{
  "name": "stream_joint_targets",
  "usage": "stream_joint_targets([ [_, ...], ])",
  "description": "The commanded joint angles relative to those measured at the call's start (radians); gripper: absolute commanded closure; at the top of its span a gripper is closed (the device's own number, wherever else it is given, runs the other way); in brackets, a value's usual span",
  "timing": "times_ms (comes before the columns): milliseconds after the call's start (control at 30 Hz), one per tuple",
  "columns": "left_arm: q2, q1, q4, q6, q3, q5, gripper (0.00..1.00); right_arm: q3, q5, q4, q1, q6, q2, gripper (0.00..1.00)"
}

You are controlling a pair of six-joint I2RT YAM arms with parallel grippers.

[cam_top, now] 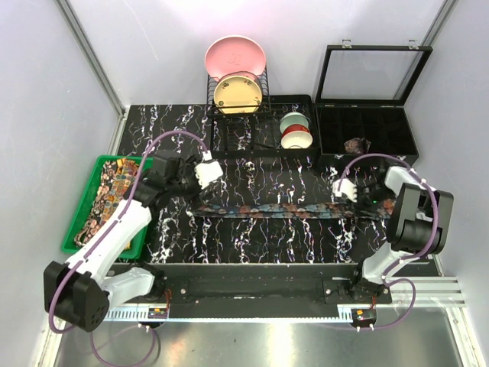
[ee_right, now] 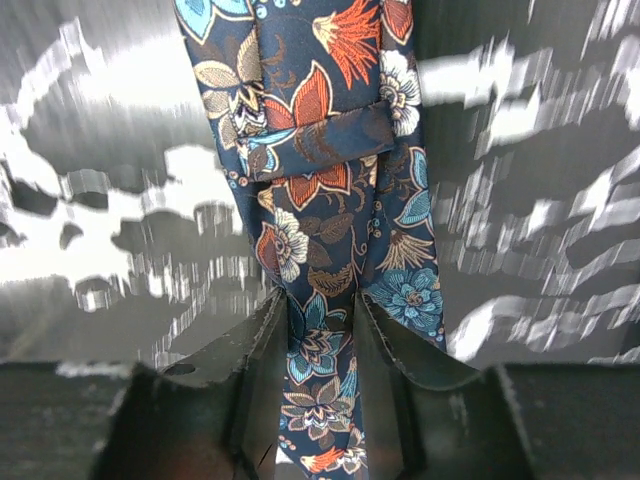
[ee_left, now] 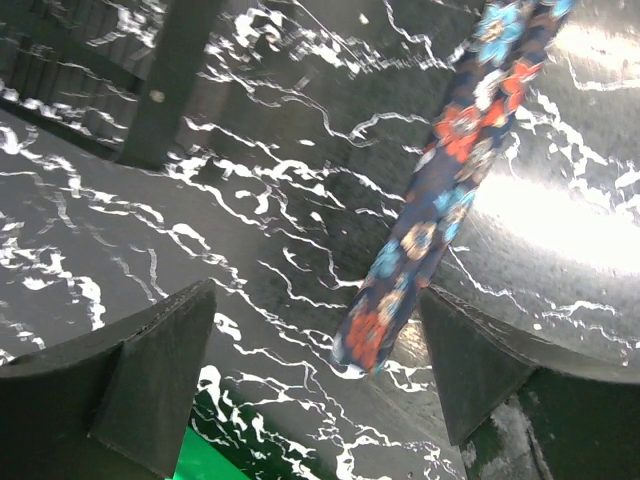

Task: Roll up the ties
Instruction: Flatten out the tie at the center of the board.

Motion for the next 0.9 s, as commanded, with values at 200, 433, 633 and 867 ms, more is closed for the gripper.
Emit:
stream_joint_targets([
  [200,-0.122,0.000,0.228,-0.169,-0.080,0.049,0.01,0.049,0.174,-0.155,-0.280,-0.233,0.016,0.64],
  [433,-0.065,0.000,0.112,-0.057,-0.049,0.164,0.01,0.129,0.215,-0.179,-0.342,-0.323,0.059,0.64],
  [633,-0.035,0.000,0.099,-0.017,-0.024,0.164,0.02,0.135,0.177,-0.218,-0.347,-0.373,0.018,0.50],
  [867,-0.021,0.000,0.105,-0.016,-0.027,0.173,0.03,0.161,0.181,-0.211,-0.347,-0.388,0.021,0.66],
])
